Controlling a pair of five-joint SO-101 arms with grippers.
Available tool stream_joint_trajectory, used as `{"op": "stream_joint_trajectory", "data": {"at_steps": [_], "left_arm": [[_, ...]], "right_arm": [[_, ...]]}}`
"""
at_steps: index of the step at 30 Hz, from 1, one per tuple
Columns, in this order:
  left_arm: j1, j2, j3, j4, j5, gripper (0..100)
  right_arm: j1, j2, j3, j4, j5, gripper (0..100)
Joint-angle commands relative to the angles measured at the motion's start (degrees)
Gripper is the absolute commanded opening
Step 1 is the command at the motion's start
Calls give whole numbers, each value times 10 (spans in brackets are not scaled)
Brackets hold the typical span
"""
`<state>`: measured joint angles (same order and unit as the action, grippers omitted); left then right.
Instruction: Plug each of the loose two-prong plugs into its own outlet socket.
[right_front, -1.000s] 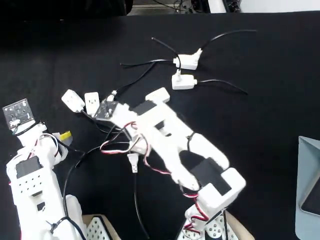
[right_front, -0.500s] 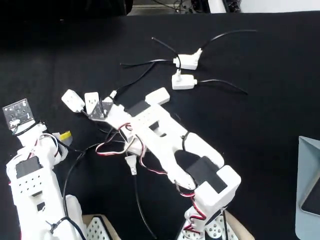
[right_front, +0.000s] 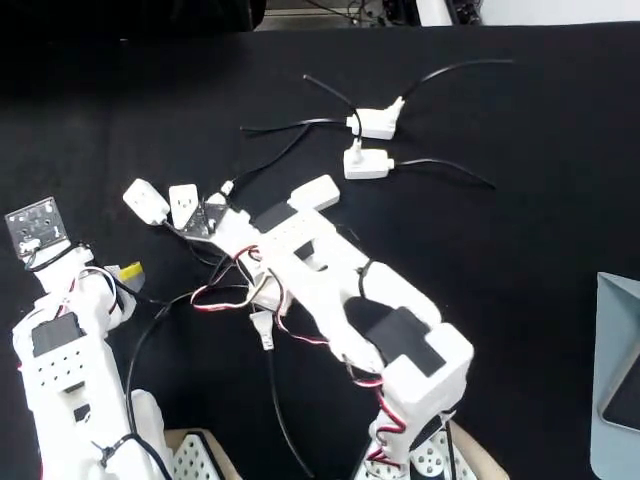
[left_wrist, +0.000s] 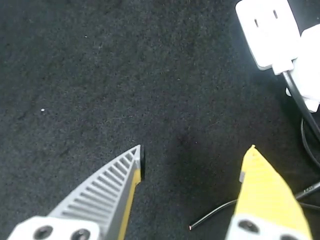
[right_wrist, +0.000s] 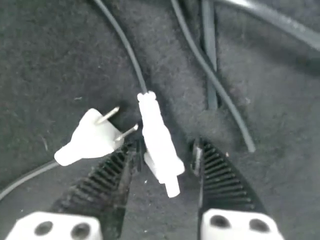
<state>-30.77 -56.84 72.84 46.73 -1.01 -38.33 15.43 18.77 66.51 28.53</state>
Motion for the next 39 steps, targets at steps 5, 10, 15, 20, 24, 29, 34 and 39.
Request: {"op": "stream_joint_trajectory", "data": {"at_steps": [5, 10, 15, 20, 24, 29, 34, 39], "left_arm": [[-2, -5, -5, -11, 2, 311], [-2, -5, -5, -11, 2, 311], [-2, -5, -5, -11, 2, 311], [-2, -5, -5, -11, 2, 311], [-2, -5, -5, -11, 2, 311], [-2, -5, -5, -11, 2, 311], [-4, -11, -11, -11, 6, 312], [-2, -11, -40, -5, 15, 313]], "right_arm": [[-22, 23, -80, 11, 17, 74], [-22, 28, -101, 53, 16, 104], [-19, 28, -92, 55, 16, 67], [-18, 28, -79, 55, 16, 34], [-18, 23, -80, 65, 16, 12], [-18, -2, -116, 131, 11, 11], [-18, -102, -121, 156, 7, 11], [-18, -201, -121, 153, -47, 11]]}}
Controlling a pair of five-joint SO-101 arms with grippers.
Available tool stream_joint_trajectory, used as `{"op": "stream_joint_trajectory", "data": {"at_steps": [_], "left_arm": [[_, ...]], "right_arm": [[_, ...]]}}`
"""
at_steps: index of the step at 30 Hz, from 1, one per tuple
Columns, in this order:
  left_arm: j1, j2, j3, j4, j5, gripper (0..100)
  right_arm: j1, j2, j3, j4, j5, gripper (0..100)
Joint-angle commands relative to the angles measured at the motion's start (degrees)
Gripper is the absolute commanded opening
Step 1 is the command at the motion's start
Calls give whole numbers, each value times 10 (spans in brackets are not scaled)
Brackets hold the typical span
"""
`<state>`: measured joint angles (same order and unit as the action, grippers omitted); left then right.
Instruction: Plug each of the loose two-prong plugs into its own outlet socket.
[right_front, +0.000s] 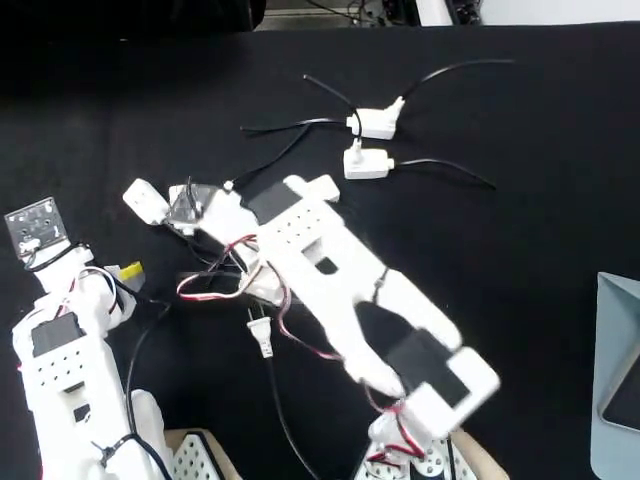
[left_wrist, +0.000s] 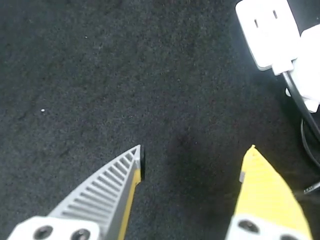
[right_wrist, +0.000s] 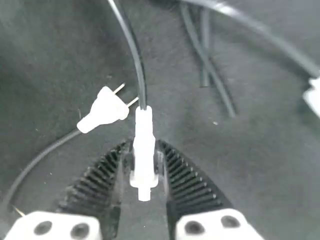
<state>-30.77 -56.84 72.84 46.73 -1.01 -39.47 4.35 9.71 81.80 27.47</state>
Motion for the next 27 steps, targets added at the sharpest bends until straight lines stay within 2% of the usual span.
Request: {"op": "stream_joint_trajectory", "data": {"at_steps": [1, 6, 11, 15, 18, 22, 27], "left_arm": [[-2, -11, -47, -4, 26, 314], [-1, -11, -80, -4, 50, 314], [29, -11, -96, -4, 51, 314], [66, -11, -102, -4, 56, 313], [86, -11, -116, -4, 93, 314], [120, -11, -138, -10, 107, 314], [178, -11, -157, -10, 107, 314]], "right_arm": [[-6, -105, -30, 0, -49, 11], [26, -167, -25, -21, -121, 11], [62, -235, 58, -128, -191, 11], [59, -328, 174, -228, -229, 11], [58, -414, 270, -317, -242, 11], [58, -522, 385, -418, -258, 11], [16, -625, 469, -451, -282, 11]]}}
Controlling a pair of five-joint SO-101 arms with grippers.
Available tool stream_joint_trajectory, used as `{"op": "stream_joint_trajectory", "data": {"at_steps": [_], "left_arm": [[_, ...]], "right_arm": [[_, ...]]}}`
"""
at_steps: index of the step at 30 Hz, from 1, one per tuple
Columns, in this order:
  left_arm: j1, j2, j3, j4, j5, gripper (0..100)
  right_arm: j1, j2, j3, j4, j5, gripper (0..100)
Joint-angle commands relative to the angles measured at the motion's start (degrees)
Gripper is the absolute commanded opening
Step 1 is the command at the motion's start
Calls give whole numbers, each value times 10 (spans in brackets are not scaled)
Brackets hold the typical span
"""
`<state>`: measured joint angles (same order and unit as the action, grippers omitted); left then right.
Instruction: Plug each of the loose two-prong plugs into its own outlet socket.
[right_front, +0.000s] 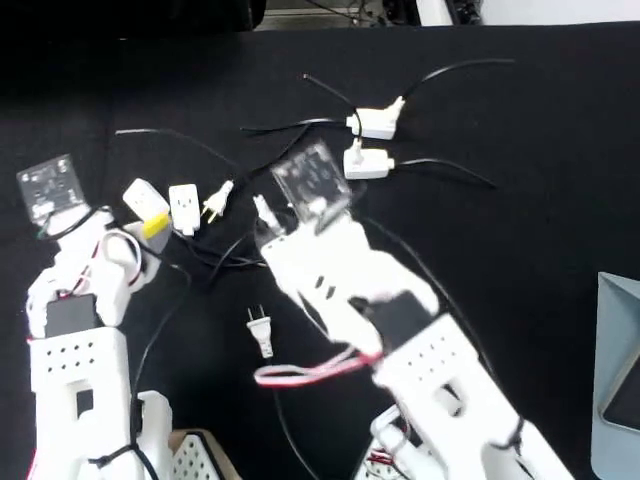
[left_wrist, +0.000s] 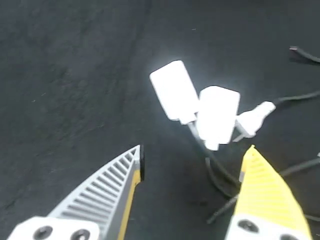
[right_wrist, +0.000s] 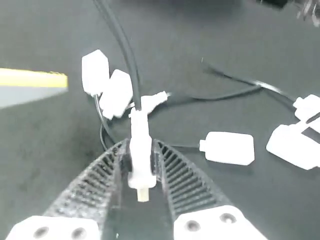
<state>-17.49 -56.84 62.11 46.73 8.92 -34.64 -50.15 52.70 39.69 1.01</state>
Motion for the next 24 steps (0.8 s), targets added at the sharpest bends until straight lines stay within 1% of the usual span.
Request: {"op": "stream_joint_trajectory", "data": {"at_steps": [1, 7, 13, 18, 21, 24], "left_arm": [[57, -11, -53, -11, 8, 314], [107, -11, -80, -6, 9, 312], [182, -18, -83, -1, 6, 311], [247, -93, -86, 56, 0, 314], [274, -153, -70, 76, -36, 311], [281, -203, -41, 80, -61, 310]], "right_arm": [[-47, -96, 50, -31, -20, 11], [-98, -145, 89, -22, -25, 11], [-104, -145, 104, -23, -25, 11], [-101, -145, 117, -26, -25, 11], [-99, -149, 123, -25, -25, 11], [-94, -149, 124, -24, -25, 11]]}}
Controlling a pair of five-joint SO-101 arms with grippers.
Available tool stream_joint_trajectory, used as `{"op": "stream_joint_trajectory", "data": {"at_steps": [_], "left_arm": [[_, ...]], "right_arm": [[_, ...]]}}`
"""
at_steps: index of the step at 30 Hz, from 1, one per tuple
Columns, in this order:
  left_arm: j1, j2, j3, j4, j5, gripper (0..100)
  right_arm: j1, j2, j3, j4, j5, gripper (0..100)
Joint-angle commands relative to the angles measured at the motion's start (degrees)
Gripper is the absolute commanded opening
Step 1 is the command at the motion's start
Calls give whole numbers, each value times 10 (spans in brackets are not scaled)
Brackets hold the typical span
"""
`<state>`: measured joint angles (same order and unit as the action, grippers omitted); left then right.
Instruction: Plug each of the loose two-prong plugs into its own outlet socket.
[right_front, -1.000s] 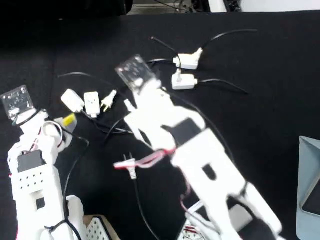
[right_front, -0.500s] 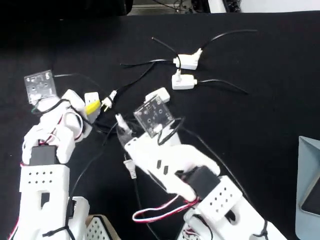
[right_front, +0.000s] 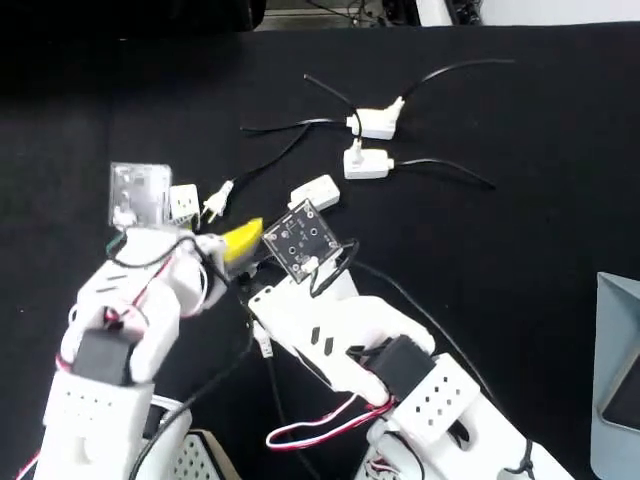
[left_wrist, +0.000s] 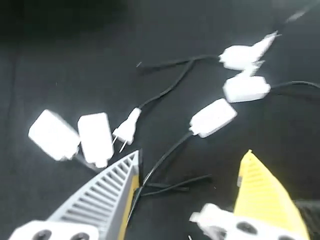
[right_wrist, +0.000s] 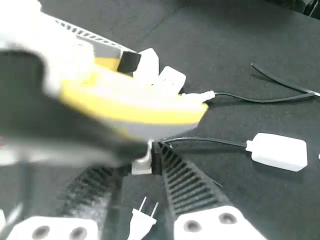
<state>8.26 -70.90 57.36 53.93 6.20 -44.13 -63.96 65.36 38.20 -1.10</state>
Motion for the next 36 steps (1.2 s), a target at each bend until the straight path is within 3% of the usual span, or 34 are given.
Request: {"op": "stream_joint_trajectory", "data": {"at_steps": [1, 8, 16, 22, 36], "left_arm": [[23, -76, 15, 8, -41, 310], [-1, -94, 26, 8, -40, 310], [-64, 2, 4, -17, -27, 315], [-50, 177, -58, -57, -107, 360], [37, 604, -359, -104, -295, 376]], "right_arm": [[5, -9, -3, -9, -4, 11], [44, -11, -7, 4, -31, 11], [201, -8, -9, -11, -35, 11], [300, -7, -4, -45, -33, 11], [371, -7, 27, -113, -31, 11]]}}
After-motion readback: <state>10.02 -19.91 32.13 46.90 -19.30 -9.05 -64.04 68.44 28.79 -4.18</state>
